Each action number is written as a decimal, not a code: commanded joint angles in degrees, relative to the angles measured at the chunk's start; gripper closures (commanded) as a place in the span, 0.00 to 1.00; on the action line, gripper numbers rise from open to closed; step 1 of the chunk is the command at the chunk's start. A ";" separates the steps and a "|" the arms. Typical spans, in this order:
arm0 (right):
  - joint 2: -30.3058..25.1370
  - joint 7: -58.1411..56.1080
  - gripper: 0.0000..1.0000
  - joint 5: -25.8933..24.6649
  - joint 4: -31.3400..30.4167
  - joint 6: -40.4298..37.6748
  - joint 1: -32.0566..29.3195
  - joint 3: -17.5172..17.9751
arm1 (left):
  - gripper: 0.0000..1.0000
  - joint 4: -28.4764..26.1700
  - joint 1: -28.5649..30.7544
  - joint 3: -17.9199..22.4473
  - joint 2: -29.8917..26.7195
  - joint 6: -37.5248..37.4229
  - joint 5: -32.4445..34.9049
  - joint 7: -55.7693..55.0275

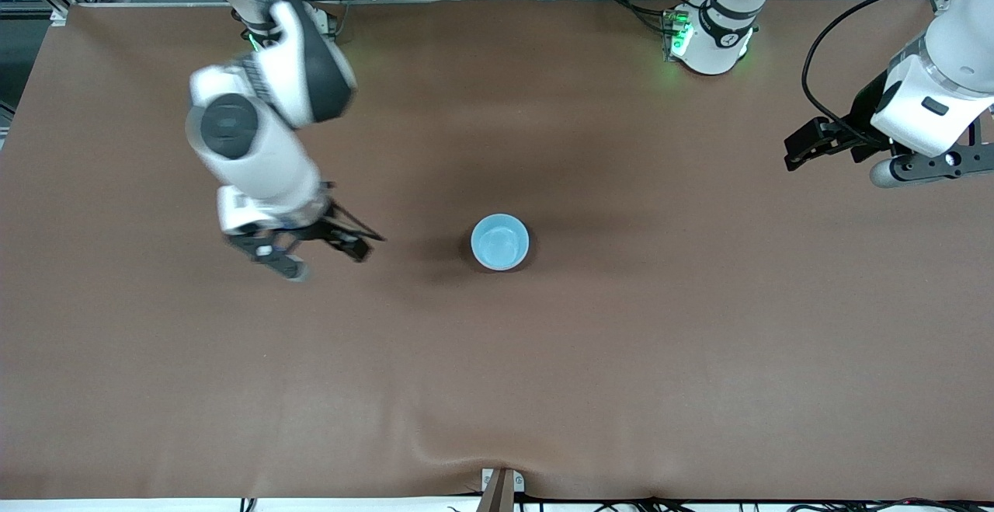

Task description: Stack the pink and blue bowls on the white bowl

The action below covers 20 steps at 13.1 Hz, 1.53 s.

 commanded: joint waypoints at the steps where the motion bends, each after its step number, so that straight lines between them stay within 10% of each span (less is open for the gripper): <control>1: -6.58 -15.25 0.00 2.77 -1.83 -6.42 -7.79 1.09 | 0.00 -0.93 0.75 -0.23 -1.28 -0.11 -1.30 1.57; 13: -14.15 -47.64 0.00 1.21 5.82 -25.08 -31.27 7.32 | 0.00 -1.19 0.75 -0.32 -1.10 -0.02 -1.30 1.57; 20: -14.42 -47.39 0.00 -1.09 7.66 -28.33 -32.43 8.91 | 0.00 -1.28 0.75 -0.32 -1.10 -0.02 -1.30 1.57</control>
